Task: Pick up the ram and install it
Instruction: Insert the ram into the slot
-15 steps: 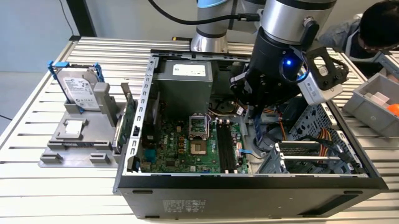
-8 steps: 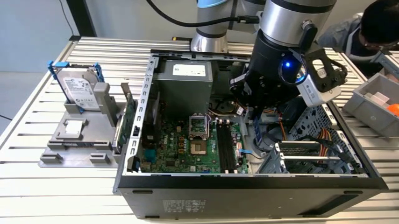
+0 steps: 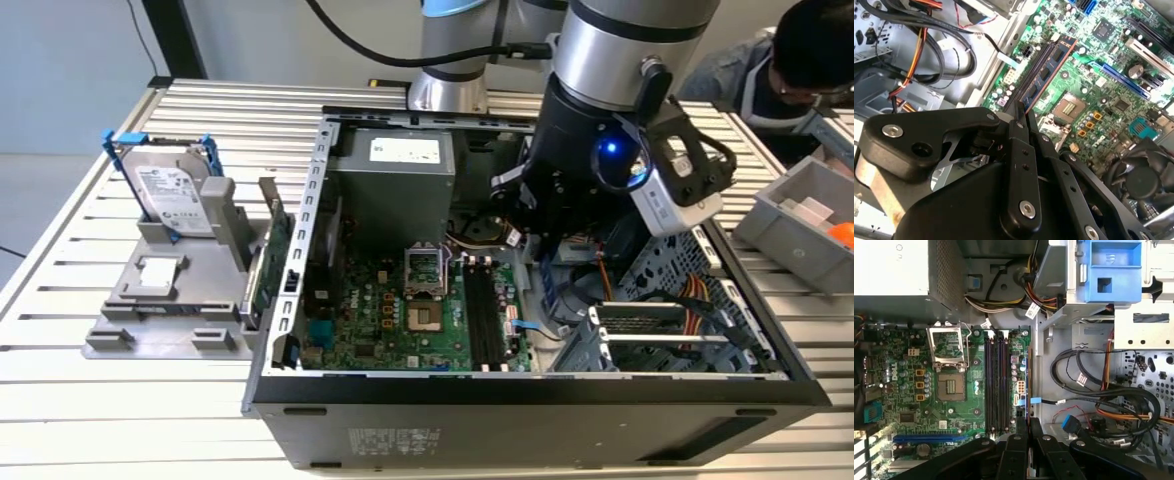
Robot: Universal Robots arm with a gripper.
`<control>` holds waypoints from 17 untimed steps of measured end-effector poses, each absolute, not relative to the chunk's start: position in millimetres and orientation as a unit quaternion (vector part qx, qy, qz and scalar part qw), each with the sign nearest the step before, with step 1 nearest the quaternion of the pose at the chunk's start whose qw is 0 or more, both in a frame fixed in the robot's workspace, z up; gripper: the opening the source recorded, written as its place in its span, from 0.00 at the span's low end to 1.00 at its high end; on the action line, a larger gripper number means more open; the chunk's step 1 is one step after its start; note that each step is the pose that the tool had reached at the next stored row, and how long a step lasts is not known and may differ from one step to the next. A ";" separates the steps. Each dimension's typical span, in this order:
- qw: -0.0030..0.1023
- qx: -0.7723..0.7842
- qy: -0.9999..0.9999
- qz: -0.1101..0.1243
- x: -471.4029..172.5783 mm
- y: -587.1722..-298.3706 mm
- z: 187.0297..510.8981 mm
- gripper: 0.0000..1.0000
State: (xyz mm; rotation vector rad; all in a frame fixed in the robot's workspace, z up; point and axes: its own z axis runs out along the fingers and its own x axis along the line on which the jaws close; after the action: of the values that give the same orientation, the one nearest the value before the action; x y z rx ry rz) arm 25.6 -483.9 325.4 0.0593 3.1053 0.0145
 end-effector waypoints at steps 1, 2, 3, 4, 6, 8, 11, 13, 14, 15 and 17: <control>0.018 0.019 1.000 0.005 25.6 -483.9 323.6 0.00; 0.018 0.019 1.000 0.005 25.6 -483.9 322.3 0.00; 0.017 0.019 1.000 0.005 25.8 -483.9 321.0 0.00; 0.018 0.019 1.000 0.006 26.0 -483.9 319.3 0.00; 0.017 0.019 1.000 0.006 26.0 -483.9 317.7 0.00; 0.017 0.019 1.000 0.005 26.0 -483.9 317.7 0.00; 0.018 0.019 1.000 0.006 26.0 -483.9 316.1 0.00; 0.018 0.019 1.000 0.006 26.1 -483.9 313.8 0.00; 0.018 0.019 1.000 0.006 26.3 -483.9 312.9 0.00; 0.018 0.019 1.000 0.006 26.9 -483.8 311.8 0.00; 0.018 0.019 1.000 0.006 28.6 -483.9 310.4 0.00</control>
State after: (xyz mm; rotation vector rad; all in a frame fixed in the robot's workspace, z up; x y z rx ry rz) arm 28.6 -483.9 310.4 0.0594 3.1059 0.0175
